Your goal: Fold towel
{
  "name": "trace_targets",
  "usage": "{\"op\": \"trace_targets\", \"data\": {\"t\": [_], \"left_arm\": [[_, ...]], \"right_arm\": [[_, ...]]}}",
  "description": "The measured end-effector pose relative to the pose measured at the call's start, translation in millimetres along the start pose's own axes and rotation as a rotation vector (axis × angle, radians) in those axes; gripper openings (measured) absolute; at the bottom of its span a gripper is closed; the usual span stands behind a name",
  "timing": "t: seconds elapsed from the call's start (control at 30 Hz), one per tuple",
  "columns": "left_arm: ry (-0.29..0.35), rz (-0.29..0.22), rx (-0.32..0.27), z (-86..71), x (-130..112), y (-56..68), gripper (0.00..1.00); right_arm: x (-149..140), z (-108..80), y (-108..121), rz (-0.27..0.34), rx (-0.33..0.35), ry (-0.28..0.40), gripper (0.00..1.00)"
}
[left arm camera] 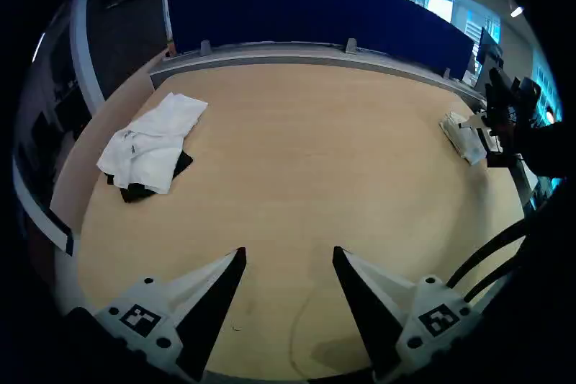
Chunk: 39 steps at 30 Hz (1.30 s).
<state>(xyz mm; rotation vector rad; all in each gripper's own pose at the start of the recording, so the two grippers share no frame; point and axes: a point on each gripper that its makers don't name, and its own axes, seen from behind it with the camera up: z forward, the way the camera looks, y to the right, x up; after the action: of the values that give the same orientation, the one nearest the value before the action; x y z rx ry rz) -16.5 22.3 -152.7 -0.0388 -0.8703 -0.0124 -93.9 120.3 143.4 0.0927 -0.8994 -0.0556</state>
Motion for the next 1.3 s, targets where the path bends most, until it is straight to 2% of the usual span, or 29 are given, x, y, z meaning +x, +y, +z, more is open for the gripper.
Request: {"op": "trace_targets", "data": {"t": [0.2,0.47,0.73,0.9,1.07,1.3], "left_arm": [[-0.001,0.0,-0.003,0.1,-1,1.8,0.89],[0.018,0.007,-0.023,4.0,9,6.5,0.89],[0.044,0.016,-0.037,2.6,18,7.1,0.89],[0.061,0.009,-0.046,2.5,22,6.8,0.89],[0.08,0.004,-0.057,2.9,28,8.0,0.89],[0.109,0.007,-0.075,4.3,37,10.7,0.89]], "right_arm": [[3,-4.9,-4,0.03,0.019,0.01,1.0],[33,-45.5,-22,0.046,0.071,0.128,1.0],[39,-73.9,-31,0.03,0.049,0.182,1.0],[44,-105.1,-46,0.049,0.055,0.252,1.0],[45,-140.5,-56,0.066,0.03,0.341,1.0],[53,-198.4,-80,0.087,0.018,0.535,1.0]]}}
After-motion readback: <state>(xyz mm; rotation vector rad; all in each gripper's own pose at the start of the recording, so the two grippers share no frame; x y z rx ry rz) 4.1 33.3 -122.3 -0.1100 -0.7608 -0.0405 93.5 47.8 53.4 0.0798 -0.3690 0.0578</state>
